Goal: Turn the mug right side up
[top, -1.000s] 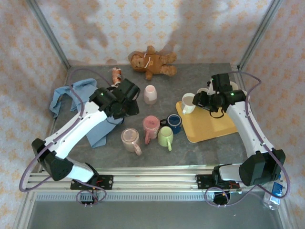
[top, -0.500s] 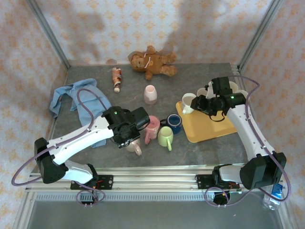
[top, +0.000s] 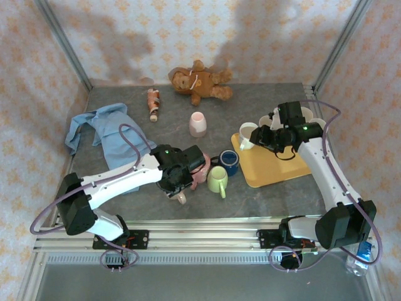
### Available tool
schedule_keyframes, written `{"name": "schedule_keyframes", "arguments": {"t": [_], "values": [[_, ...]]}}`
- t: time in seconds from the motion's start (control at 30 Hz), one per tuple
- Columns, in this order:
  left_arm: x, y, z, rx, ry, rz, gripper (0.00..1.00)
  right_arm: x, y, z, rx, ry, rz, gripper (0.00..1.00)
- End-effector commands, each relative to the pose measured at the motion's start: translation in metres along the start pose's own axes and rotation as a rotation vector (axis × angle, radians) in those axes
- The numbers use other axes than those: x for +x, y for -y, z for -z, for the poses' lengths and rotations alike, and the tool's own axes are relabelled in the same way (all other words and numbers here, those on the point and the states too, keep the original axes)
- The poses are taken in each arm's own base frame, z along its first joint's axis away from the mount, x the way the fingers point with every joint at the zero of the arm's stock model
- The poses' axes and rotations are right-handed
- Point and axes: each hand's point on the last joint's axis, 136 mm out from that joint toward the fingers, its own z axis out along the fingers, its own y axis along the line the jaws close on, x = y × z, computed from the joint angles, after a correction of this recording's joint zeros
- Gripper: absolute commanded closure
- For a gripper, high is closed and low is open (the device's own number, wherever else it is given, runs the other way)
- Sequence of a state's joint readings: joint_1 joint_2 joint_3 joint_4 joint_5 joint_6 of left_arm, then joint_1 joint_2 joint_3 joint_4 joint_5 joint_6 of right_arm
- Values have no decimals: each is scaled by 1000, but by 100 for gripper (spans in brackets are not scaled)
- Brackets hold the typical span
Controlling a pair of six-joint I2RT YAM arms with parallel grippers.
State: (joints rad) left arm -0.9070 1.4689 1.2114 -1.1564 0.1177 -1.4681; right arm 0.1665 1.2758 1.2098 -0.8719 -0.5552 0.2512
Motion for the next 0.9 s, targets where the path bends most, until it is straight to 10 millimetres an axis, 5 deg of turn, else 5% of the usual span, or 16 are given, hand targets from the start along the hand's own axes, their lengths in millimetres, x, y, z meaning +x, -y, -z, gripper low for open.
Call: {"name": "schedule_keyframes", "arguments": {"t": [0.0, 0.5, 0.87], "values": [[0, -6, -13, -4, -21, 6, 60, -4, -4, 3, -23, 22, -8, 54], [-66, -5, -24, -81, 63, -186, 60, -6, -5, 3, -25, 25, -51, 54], [-64, -7, -41, -73, 63, -163, 65, -7, -9, 3, -47, 24, -59, 54]]}}
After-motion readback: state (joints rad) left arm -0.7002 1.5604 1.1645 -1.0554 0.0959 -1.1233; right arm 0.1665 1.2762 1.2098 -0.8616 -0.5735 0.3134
